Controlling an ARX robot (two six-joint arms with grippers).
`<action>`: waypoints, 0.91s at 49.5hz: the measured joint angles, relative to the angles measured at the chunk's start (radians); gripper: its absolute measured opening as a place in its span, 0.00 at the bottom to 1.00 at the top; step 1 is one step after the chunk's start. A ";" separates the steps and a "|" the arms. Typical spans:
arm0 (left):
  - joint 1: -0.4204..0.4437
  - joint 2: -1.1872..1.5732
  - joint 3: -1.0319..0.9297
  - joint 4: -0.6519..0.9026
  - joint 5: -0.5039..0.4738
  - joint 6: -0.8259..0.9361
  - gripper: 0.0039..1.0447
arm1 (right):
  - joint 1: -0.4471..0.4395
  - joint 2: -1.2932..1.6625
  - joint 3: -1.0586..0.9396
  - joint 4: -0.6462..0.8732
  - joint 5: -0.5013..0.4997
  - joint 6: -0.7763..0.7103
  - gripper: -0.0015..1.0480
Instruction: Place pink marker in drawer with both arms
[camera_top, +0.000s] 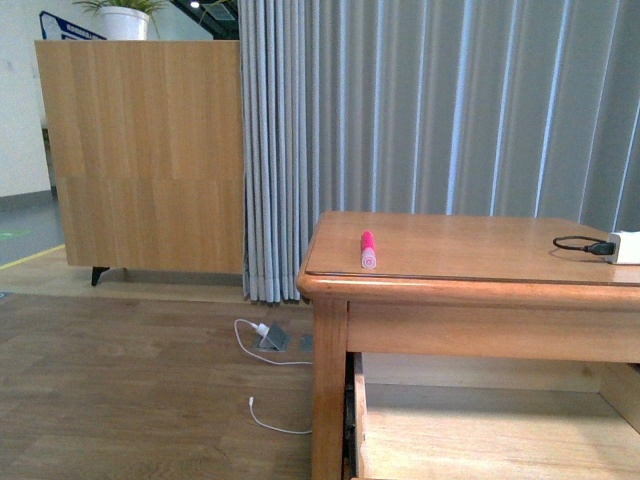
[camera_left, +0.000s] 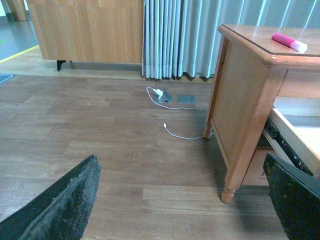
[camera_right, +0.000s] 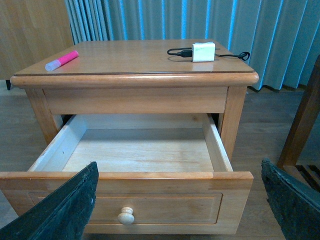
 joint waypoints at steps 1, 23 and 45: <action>0.000 0.000 0.000 0.000 0.000 0.000 0.94 | 0.000 0.000 0.000 0.000 0.000 0.000 0.92; -0.194 0.521 0.173 0.249 -0.217 -0.130 0.94 | 0.000 0.000 0.000 0.000 0.000 -0.003 0.92; -0.323 1.378 0.749 0.505 -0.157 0.013 0.94 | 0.000 0.000 0.000 0.000 0.000 -0.003 0.92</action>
